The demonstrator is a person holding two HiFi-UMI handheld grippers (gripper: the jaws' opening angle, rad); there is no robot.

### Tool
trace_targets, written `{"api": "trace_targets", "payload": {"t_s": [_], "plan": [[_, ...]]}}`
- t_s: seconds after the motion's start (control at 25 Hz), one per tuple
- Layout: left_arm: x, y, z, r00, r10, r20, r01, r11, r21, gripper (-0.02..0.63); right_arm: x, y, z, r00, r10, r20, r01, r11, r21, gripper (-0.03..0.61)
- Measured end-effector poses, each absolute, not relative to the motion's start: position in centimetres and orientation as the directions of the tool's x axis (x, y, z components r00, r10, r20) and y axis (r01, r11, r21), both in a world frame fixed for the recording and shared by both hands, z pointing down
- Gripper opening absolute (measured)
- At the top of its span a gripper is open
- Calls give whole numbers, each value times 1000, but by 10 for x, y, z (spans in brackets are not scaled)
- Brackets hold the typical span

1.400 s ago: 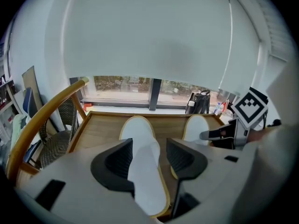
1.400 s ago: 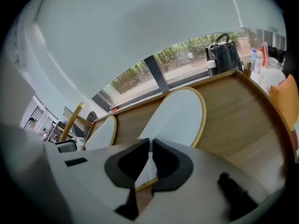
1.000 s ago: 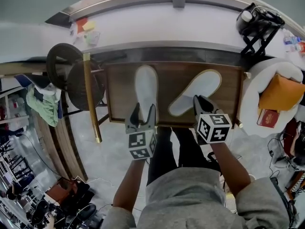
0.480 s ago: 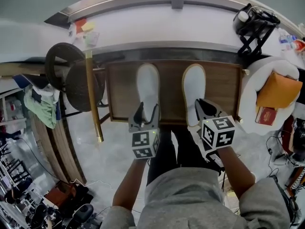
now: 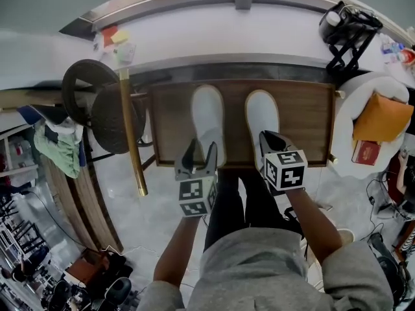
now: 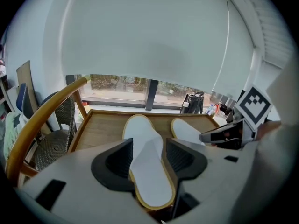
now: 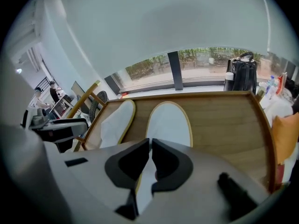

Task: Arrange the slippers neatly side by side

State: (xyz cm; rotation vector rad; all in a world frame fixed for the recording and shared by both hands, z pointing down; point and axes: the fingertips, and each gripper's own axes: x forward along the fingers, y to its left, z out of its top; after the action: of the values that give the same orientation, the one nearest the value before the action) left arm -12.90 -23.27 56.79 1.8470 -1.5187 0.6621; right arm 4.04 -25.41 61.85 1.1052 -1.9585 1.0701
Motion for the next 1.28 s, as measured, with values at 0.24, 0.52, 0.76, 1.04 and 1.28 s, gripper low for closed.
{"api": "trace_targets", "payload": {"t_s": [0.24, 0.52, 0.76, 1.04, 1.28], "plan": [[-136, -237, 574, 217, -638, 739, -976, -142, 164, 232, 27, -276, 626, -439, -394, 808, -895, 276, -352, 37], [-136, -244, 580, 250, -623, 741, -968, -173, 181, 230, 14, -276, 624, -429, -397, 812, -898, 289, -333, 37], [-132, -249, 587, 278, -599, 751, -960, -202, 194, 230, -3, -277, 623, -445, -392, 805, -890, 289, -352, 37], [-133, -248, 589, 309, -585, 750, -950, -230, 212, 230, -24, -275, 625, -455, -373, 809, -878, 338, -338, 37], [-136, -255, 591, 322, -581, 747, -945, -241, 220, 232, -36, -274, 626, -466, -364, 806, -867, 371, -334, 37]]}}
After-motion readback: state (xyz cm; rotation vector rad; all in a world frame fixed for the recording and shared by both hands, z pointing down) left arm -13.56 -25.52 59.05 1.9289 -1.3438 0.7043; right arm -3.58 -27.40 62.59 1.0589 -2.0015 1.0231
